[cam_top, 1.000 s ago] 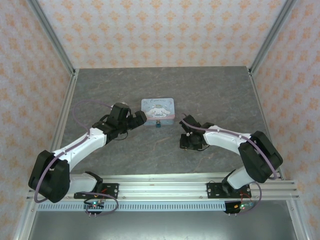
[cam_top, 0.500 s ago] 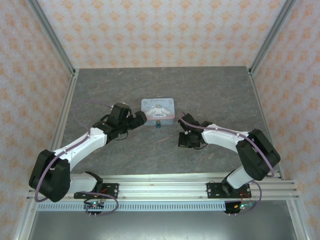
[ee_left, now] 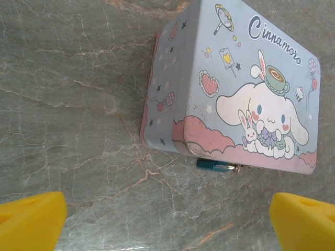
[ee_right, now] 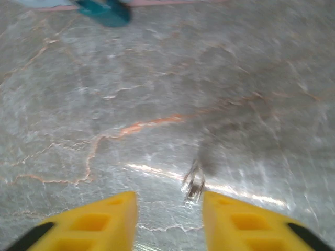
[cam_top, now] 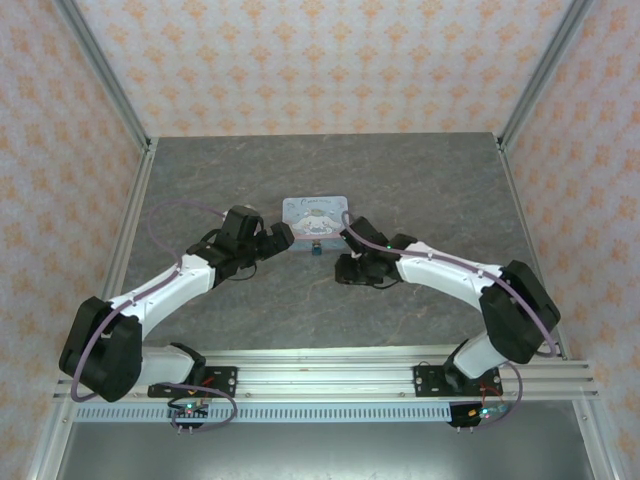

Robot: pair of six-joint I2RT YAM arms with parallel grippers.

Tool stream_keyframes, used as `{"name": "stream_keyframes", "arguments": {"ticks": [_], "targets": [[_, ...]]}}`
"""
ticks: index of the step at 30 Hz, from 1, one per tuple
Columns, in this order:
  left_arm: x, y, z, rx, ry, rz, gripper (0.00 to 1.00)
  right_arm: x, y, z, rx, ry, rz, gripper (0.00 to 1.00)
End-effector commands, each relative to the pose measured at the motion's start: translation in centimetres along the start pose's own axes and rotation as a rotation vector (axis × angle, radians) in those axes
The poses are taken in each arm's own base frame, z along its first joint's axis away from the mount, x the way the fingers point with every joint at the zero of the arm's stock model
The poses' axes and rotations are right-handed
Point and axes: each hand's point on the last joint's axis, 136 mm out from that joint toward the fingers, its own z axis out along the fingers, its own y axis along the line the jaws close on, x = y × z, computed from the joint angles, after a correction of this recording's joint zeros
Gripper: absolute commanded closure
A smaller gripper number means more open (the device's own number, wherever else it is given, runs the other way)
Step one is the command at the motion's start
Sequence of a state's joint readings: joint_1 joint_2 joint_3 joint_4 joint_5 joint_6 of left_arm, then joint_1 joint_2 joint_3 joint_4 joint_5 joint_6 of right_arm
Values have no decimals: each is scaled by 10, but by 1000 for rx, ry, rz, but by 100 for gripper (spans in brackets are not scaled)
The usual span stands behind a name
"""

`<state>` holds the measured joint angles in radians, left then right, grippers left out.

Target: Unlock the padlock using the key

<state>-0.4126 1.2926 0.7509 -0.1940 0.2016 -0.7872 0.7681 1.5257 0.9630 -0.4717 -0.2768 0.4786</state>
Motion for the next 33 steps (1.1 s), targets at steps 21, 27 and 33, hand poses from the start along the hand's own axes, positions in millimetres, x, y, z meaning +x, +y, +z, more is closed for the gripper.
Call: {"name": "stream_keyframes", "arguments": {"ticks": [21,27,33], "targets": [[-11,-9,-5,12,-39,15,0,2,-29,25,202,6,-12,62],[-11,-9,-5,10,-37,17,0,-9,-24,34,212,-10,9,63],[-10,-9,-5,13,-35,19,0,-17,-20,39,217,-21,13,63]]}}
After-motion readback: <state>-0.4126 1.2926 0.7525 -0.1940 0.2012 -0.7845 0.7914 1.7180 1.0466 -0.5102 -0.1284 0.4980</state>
